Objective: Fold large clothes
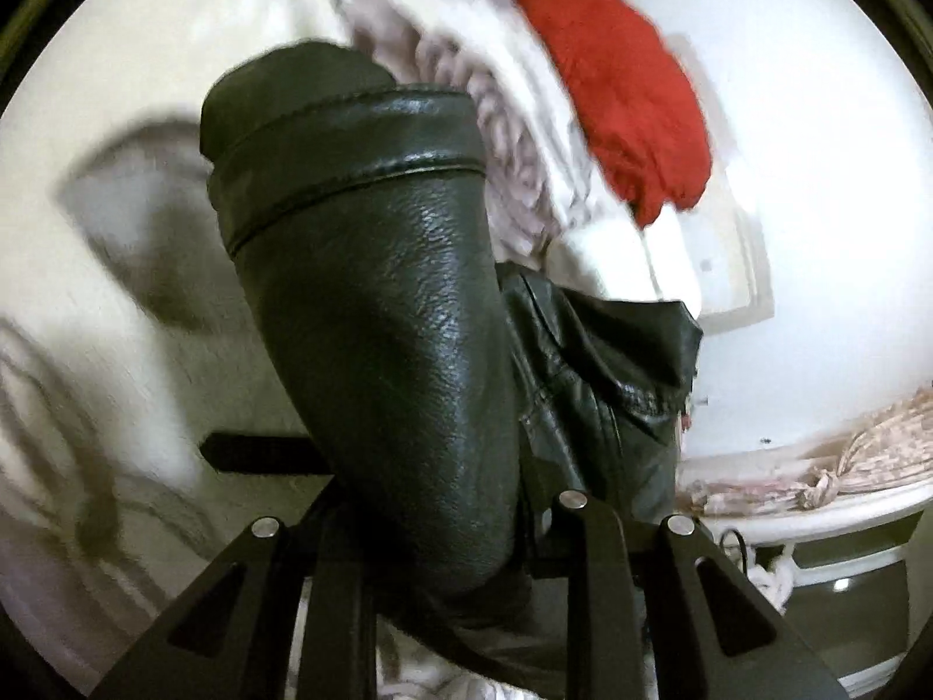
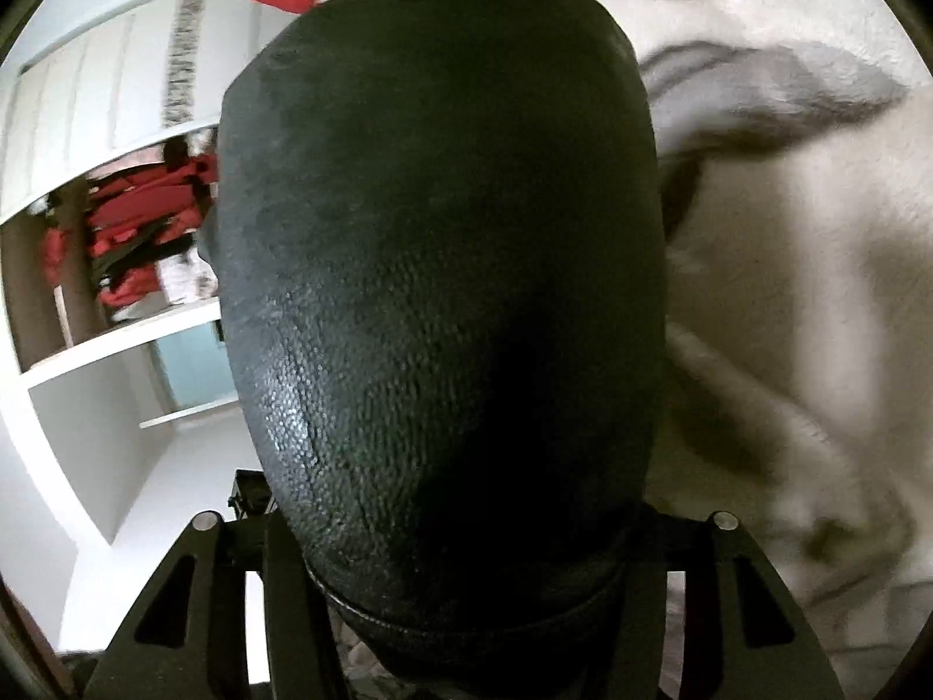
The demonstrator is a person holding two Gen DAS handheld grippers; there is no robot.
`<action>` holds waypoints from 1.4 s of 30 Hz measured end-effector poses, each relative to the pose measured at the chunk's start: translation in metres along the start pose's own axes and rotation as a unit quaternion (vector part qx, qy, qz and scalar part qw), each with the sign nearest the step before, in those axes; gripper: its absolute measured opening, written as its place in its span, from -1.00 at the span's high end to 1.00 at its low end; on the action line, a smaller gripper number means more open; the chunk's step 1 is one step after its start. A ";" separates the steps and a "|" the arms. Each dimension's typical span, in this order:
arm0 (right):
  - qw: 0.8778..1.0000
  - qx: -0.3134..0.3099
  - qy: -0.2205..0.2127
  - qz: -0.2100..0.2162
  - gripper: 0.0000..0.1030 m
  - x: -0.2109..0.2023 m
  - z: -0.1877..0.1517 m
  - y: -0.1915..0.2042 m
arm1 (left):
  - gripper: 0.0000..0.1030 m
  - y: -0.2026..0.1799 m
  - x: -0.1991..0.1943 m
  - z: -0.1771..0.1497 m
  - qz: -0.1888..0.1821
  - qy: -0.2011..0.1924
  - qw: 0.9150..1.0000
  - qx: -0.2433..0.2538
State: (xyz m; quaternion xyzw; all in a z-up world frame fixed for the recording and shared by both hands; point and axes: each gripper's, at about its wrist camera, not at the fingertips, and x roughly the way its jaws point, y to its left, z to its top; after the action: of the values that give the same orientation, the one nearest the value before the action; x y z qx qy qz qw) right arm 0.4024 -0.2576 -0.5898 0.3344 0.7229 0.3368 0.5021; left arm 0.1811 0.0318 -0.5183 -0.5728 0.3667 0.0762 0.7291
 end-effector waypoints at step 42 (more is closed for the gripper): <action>0.964 0.211 0.008 0.158 -0.65 0.043 -0.015 -0.040 | -0.85 0.074 0.021 -0.071 -0.090 0.062 0.983 -0.149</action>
State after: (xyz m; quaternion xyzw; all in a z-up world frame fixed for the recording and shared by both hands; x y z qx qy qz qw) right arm 0.3710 -0.2464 -0.6399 0.5404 0.7195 0.2539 0.3548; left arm 0.1254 -0.0134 -0.5946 -0.7093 0.3426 0.0280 0.6153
